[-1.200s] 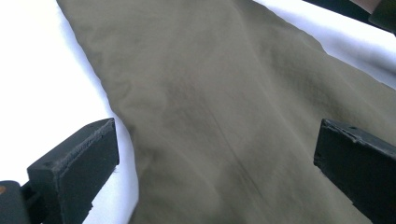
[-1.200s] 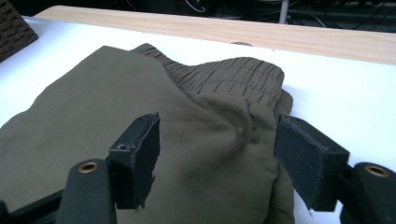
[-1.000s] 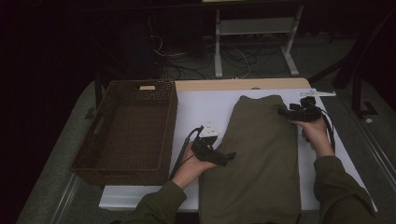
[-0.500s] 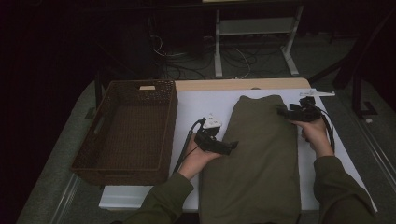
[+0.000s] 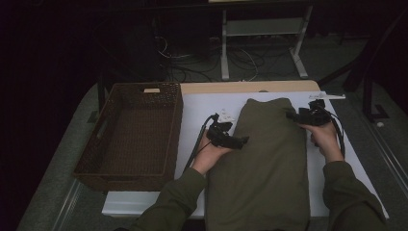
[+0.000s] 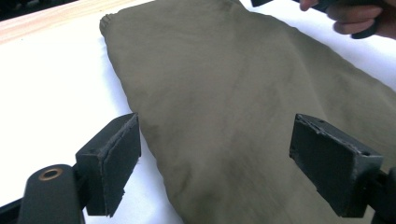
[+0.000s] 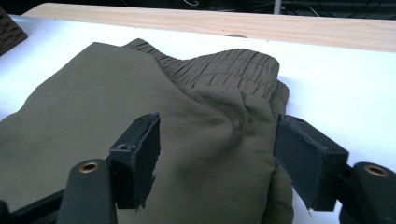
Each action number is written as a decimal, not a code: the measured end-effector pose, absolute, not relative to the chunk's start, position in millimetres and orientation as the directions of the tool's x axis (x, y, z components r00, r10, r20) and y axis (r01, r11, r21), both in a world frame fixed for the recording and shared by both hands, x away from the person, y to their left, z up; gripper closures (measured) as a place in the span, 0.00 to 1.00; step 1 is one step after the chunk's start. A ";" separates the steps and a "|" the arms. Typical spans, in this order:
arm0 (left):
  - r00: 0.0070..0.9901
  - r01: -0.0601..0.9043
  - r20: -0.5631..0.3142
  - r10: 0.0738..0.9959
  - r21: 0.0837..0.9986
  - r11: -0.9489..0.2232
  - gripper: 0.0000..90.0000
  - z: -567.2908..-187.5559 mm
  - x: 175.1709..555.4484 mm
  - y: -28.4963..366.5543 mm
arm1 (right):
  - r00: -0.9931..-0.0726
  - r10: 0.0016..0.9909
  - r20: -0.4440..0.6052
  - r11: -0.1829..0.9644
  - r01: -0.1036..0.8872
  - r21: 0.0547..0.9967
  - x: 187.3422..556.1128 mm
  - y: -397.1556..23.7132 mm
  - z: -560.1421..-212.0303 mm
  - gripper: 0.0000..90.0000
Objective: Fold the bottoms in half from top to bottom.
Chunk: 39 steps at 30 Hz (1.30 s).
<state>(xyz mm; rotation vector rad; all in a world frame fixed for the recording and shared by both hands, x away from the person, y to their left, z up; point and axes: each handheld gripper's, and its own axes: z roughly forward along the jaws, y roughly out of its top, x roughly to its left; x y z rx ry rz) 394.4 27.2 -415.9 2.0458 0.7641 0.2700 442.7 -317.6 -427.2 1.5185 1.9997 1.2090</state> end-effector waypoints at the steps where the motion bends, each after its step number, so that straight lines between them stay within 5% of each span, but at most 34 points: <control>1: 0.783 0.416 -0.099 0.614 0.818 -0.398 0.18 -416.1 396.8 26.2 | -0.363 0.907 0.213 0.057 0.607 0.793 442.5 -317.5 -427.0 0.37; 39: 0.740 0.477 -0.107 0.664 0.780 -0.405 0.43 -423.3 500.0 -6.4 | -0.284 0.939 0.192 0.059 0.685 0.726 465.7 -324.6 -434.4 0.50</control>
